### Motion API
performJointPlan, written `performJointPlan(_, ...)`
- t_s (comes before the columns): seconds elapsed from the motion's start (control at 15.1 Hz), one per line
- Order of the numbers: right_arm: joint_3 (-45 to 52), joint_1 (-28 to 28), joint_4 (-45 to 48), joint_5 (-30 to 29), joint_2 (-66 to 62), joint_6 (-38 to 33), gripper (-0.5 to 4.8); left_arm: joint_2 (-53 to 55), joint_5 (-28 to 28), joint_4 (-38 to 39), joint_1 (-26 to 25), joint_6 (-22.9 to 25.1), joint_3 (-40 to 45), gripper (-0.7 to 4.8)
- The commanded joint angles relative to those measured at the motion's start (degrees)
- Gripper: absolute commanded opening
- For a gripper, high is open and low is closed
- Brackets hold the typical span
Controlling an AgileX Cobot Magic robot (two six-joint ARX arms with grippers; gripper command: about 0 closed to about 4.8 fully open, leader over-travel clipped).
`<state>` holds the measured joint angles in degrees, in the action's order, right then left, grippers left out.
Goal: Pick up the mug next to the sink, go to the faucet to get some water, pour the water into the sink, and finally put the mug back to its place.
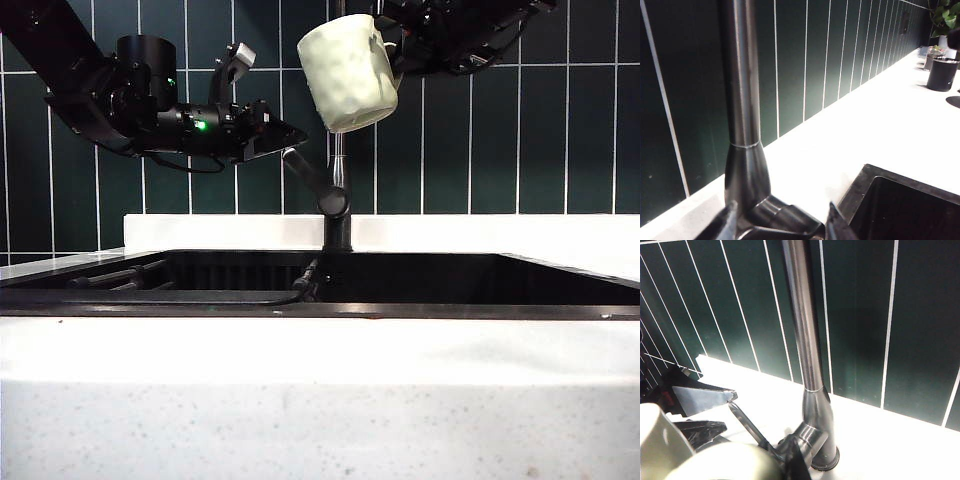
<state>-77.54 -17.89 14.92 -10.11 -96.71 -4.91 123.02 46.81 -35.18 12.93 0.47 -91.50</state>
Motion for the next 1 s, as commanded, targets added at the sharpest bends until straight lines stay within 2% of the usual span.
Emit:
performJointPlan(0.07,-0.57,0.02,2.84,-0.04,0.68,-0.59,-0.01,-0.07,6.19,4.81,0.20,0.17,-0.04,2.23)
performJointPlan(0.4,-0.57,0.04,2.95,-0.04,0.68,-0.11,-0.01,-0.07,9.51,7.67,0.39,0.17,-0.04,2.23)
performJointPlan(0.46,-0.57,0.04,2.95,-0.04,0.68,0.48,-0.01,-0.07,10.97,8.17,0.39,0.22,-0.04,2.09)
performJointPlan(0.66,-0.57,0.07,2.95,0.11,0.68,0.57,-0.01,-0.09,10.49,8.13,0.37,2.64,-0.13,2.06)
performJointPlan(0.86,-0.57,0.17,2.91,0.17,0.66,0.70,-0.01,-0.98,12.76,5.92,0.37,1.92,-0.42,2.07)
performJointPlan(1.0,-0.57,0.31,2.89,1.46,0.61,0.92,-0.01,-2.10,13.35,2.56,0.37,-1.05,-0.42,2.07)
